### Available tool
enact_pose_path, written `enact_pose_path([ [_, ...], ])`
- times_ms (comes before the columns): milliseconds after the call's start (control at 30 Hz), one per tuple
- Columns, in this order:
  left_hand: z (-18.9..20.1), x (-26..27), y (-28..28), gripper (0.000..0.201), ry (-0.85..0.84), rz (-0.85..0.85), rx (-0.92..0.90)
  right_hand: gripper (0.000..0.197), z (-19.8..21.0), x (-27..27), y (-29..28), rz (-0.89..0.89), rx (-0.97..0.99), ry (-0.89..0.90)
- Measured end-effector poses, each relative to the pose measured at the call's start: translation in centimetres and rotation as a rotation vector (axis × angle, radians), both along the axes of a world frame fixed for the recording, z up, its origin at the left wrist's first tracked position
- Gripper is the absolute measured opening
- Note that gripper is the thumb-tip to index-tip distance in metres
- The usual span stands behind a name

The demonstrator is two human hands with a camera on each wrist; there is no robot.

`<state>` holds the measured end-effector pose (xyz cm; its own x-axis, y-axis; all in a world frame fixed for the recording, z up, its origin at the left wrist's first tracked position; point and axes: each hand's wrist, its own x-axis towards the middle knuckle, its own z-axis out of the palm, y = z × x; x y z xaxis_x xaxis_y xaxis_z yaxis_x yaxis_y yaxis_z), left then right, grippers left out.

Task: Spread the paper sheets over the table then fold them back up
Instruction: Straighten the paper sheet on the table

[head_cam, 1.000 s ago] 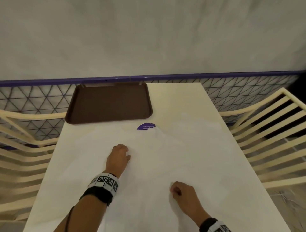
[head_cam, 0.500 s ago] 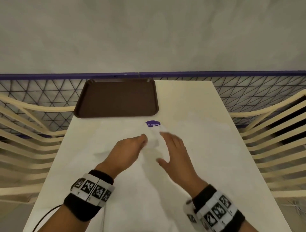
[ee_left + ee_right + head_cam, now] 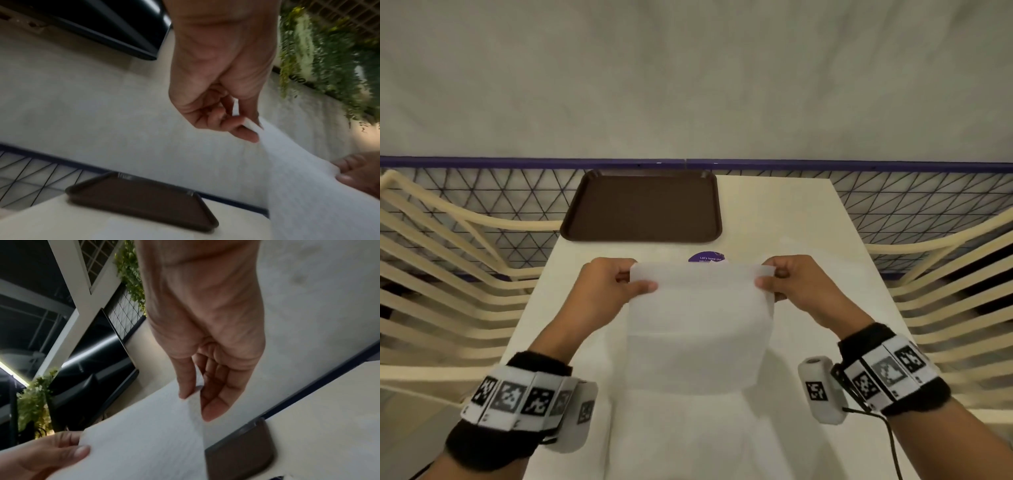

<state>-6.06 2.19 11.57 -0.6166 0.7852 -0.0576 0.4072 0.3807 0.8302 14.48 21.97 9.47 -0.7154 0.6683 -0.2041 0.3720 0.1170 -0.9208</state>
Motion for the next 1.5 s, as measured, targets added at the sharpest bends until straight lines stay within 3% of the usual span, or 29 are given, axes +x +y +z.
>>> enact_pose_path([
  [167, -1.6, 1.6, 0.5, 0.019, -0.109, 0.13, 0.162, 0.01, -1.1, 0.8, -0.8, -0.216, 0.136, 0.088],
  [333, -3.3, 3.4, -2.6, 0.02, -0.277, 0.13, 0.319, 0.01, -1.3, 4.1, -4.2, -0.205, 0.227, 0.186],
  [500, -7.8, 5.8, -6.9, 0.032, -0.289, 0.04, 0.147, 0.03, -5.6, 7.6, -7.3, -0.145, 0.114, 0.111],
  [600, -11.8, 6.6, -8.4, 0.017, -0.328, 0.049, 0.002, 0.044, -9.4, 9.0, -9.1, -0.1, 0.078, -0.031],
  [700, -14.9, 7.4, -9.1, 0.011, -0.415, 0.094, -0.088, 0.047, -12.4, 9.8, -10.4, -0.032, 0.021, -0.163],
  [833, -16.2, 7.3, -8.7, 0.022, -0.424, 0.076, -0.135, 0.044, -13.4, 9.5, -10.3, -0.012, 0.052, -0.262],
  [1000, -15.7, 4.6, -5.1, 0.025, -0.259, 0.103, -0.093, 0.035, -12.1, 5.8, -7.0, -0.109, 0.24, -0.279],
  [1133, -15.7, 2.5, -2.4, 0.032, -0.192, 0.102, -0.094, 0.023, -12.0, 2.3, -4.8, -0.068, 0.298, -0.355],
  [1233, -16.5, 2.3, -1.5, 0.016, -0.15, 0.127, -0.105, 0.005, -13.2, 1.2, -4.2, -0.039, 0.319, -0.417],
  [1300, -17.3, 3.1, -2.1, 0.031, 0.034, 0.129, -0.062, 0.008, -14.1, 1.2, -4.3, -0.051, 0.298, -0.43],
  [1400, -18.1, 5.9, -4.0, 0.029, 0.475, -0.166, 0.032, 0.03, -14.5, 2.1, -4.8, -0.094, 0.31, -0.394],
  [1500, -19.5, 8.4, -5.5, 0.056, 0.604, -0.416, -0.148, 0.041, -14.3, 3.3, -7.4, -0.101, 0.529, -0.34],
])
